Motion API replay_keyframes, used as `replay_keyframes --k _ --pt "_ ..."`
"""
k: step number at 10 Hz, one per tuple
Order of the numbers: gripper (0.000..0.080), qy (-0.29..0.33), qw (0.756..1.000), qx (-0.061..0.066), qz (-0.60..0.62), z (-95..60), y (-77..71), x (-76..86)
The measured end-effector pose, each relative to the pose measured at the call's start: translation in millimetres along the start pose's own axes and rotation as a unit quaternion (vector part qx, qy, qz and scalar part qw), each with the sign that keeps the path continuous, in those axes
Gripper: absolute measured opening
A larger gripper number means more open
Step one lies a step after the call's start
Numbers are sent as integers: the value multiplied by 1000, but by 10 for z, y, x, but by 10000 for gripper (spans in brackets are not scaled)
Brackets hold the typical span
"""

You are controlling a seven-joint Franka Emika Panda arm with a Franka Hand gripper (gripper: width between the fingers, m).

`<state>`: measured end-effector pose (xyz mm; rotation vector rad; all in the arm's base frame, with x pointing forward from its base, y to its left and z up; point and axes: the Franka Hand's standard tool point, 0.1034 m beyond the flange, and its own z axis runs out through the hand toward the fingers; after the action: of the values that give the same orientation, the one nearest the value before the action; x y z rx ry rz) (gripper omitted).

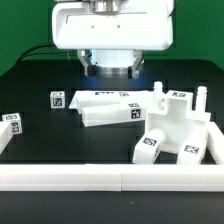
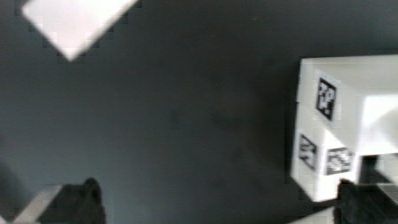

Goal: Assemble chair

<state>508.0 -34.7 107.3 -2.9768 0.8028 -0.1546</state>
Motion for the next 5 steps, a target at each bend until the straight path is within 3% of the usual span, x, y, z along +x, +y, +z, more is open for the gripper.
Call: replay_keyframes --k 2,5 --pt "649 1 997 -3 79 143 135 -200" --pt "649 -2 997 -2 74 137 116 -184"
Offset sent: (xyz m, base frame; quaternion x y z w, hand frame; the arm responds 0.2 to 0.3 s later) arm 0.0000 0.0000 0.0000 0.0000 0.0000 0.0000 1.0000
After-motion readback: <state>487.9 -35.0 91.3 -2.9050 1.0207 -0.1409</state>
